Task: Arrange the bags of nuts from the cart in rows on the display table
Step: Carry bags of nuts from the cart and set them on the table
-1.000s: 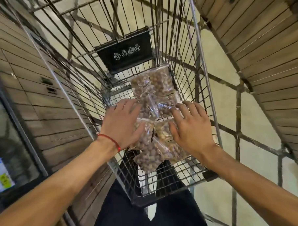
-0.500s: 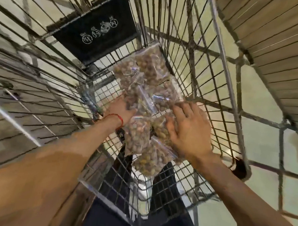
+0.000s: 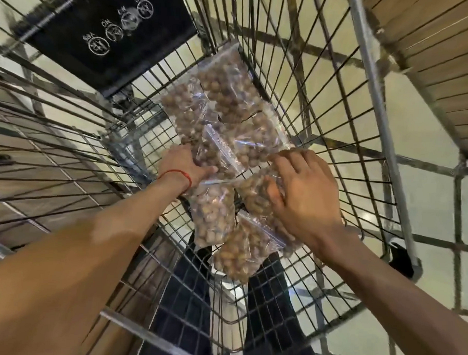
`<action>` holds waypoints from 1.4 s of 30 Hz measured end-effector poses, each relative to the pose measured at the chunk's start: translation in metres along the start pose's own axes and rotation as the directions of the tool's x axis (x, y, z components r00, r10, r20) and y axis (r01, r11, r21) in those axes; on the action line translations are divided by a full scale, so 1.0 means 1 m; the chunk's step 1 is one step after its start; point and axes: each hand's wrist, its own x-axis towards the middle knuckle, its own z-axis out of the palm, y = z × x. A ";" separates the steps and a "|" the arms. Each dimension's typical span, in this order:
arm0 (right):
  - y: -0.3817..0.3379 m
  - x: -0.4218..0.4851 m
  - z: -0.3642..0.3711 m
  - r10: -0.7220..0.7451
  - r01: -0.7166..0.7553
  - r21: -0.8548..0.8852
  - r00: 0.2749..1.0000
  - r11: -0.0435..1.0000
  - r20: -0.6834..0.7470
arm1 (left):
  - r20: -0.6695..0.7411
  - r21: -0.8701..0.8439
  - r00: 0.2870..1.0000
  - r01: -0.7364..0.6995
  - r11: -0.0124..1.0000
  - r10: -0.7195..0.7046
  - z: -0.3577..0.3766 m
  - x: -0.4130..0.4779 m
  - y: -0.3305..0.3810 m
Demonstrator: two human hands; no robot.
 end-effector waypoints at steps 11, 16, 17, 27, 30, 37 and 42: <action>0.000 -0.003 0.006 -0.009 0.012 0.063 0.999 0.998 -0.052 | -0.039 -0.040 0.993 -0.111 0.993 0.110 -0.003 -0.008 -0.005; 0.001 -0.005 0.012 -0.008 0.013 0.074 0.998 0.997 -0.066 | -0.035 -0.109 0.984 -0.176 0.978 0.173 0.006 -0.010 -0.013; 0.000 -0.005 0.012 -0.005 0.010 0.076 0.998 0.997 -0.056 | -0.066 -0.079 0.980 -0.195 0.978 0.190 0.008 -0.010 -0.014; 0.002 -0.004 0.022 0.044 -0.045 0.117 0.999 0.992 0.008 | -0.058 0.101 0.959 -0.271 0.957 0.278 0.014 -0.012 -0.020; 0.000 -0.006 0.021 0.046 -0.045 0.090 0.999 0.995 -0.012 | -0.042 0.115 0.940 -0.332 0.936 0.339 0.015 -0.018 -0.017; -0.008 -0.007 0.021 0.037 -0.039 -0.027 0.997 0.999 -0.064 | -0.236 0.143 0.882 -0.384 0.912 0.408 -0.007 -0.047 -0.014; -0.017 -0.005 0.014 0.064 -0.064 0.003 0.998 0.998 0.024 | -0.300 -0.200 0.939 -0.232 0.952 0.166 -0.032 -0.067 -0.006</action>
